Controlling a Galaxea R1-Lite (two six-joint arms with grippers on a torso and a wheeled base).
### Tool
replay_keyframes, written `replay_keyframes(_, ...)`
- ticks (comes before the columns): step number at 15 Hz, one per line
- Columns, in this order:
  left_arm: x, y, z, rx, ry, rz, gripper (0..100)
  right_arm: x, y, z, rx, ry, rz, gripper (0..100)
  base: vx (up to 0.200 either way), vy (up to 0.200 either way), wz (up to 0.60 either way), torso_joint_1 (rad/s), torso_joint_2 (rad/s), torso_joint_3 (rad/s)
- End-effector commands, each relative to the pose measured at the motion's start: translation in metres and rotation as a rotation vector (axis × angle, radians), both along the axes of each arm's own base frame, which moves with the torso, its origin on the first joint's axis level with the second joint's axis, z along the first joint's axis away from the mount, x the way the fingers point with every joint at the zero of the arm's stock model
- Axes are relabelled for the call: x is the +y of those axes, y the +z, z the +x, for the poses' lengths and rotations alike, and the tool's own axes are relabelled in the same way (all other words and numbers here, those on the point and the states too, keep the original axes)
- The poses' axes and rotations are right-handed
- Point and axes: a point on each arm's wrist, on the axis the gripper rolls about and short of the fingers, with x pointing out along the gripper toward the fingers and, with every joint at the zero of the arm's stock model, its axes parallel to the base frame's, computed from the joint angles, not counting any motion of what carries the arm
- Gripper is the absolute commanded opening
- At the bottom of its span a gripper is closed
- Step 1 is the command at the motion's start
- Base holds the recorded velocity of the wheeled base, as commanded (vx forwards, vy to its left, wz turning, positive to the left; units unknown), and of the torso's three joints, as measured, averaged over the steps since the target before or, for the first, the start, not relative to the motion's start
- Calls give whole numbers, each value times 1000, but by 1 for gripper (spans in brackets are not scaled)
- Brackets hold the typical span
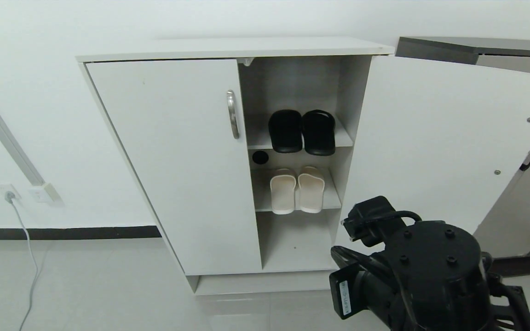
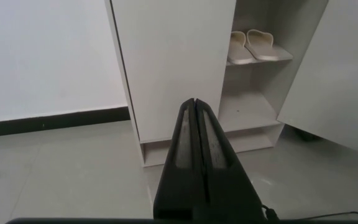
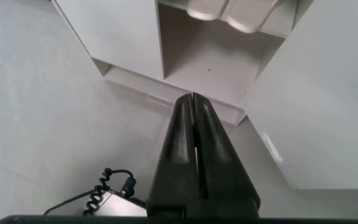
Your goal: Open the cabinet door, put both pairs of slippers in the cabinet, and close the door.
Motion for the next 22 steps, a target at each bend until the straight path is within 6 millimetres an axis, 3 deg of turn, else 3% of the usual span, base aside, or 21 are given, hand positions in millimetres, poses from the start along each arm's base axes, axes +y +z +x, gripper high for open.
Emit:
replay_keyframes(1, 0, 0, 0, 1, 0, 0, 0, 0, 0, 0, 0, -1, -1, 0, 0, 0, 0, 0, 0, 0)
replay_keyframes(11, 0, 0, 0, 1, 0, 0, 0, 0, 1, 0, -2, -1, 3, 0, 0, 0, 0, 0, -14, -16)
replay_keyframes(22, 0, 0, 0, 1, 0, 0, 0, 0, 0, 0, -3, 0, -8, 0, 0, 0, 0, 62, -411, -351)
